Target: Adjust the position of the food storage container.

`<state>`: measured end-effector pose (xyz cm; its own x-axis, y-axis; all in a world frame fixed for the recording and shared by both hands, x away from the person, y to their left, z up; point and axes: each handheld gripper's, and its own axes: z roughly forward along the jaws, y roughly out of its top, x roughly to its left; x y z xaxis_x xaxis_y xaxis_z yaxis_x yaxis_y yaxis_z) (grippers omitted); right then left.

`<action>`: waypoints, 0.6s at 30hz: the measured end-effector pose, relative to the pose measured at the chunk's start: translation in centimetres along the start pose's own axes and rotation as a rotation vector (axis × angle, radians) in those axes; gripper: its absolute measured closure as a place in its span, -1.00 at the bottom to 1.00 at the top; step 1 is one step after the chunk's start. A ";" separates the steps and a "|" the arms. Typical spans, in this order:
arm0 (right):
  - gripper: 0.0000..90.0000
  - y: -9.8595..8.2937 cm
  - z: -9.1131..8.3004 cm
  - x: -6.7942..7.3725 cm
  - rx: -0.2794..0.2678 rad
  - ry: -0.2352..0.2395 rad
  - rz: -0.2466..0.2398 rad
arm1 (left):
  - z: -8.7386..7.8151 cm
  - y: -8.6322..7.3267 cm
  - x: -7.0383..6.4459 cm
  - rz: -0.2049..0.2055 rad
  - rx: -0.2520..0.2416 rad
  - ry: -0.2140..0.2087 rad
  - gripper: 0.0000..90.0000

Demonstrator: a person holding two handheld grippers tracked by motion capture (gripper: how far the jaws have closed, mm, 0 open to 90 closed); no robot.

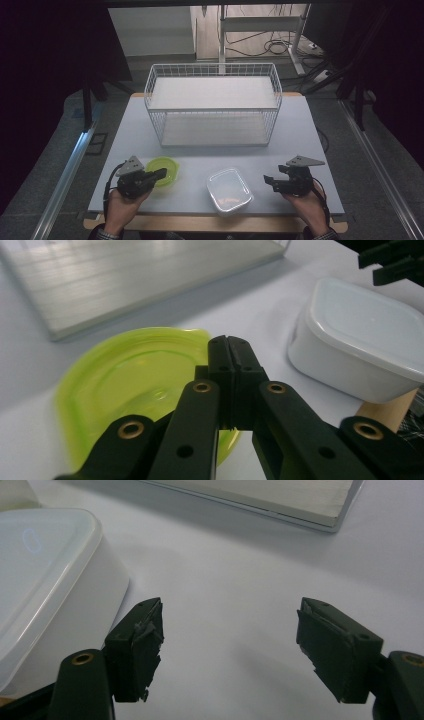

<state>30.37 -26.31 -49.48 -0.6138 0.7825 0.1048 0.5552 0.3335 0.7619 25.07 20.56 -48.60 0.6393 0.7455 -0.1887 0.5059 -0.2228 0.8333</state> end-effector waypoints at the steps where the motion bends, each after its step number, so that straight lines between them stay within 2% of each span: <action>1: -0.40 0.0 0.0 0.1 0.003 -0.001 -0.001 | 0.4 0.1 -0.2 0.003 0.007 -0.007 0.99; 5: -0.40 0.0 0.1 0.1 0.010 -0.003 -0.002 | 1.5 0.3 -0.8 0.008 0.033 -0.024 0.99; 6: -0.41 0.0 0.2 0.1 0.016 -0.005 -0.003 | 2.1 0.5 -1.2 0.021 0.047 -0.024 0.99; 9: -0.41 0.0 0.3 0.1 0.021 -0.005 -0.007 | 2.7 0.6 -1.6 0.035 0.069 -0.018 0.99; 11: -0.42 -0.1 0.4 0.1 0.033 -0.004 -0.015 | 3.4 0.7 -1.8 0.041 0.100 0.001 0.99; 14: -0.42 -0.1 0.4 0.2 0.037 -0.003 -0.015 | 3.7 0.6 -1.8 0.045 0.120 0.025 0.99; 16: -0.43 -0.1 0.4 0.2 0.035 -0.003 -0.017 | 3.8 0.5 -1.5 0.029 0.117 0.018 0.99; 18: -0.43 -0.1 0.4 0.2 0.034 -0.003 -0.017 | 3.5 0.6 -1.3 0.031 0.109 0.037 0.99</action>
<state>30.43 -25.95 -49.79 -0.6216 0.7781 0.0904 0.5639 0.3644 0.7411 26.60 17.26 -49.75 0.6345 0.7596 -0.1425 0.5475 -0.3116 0.7766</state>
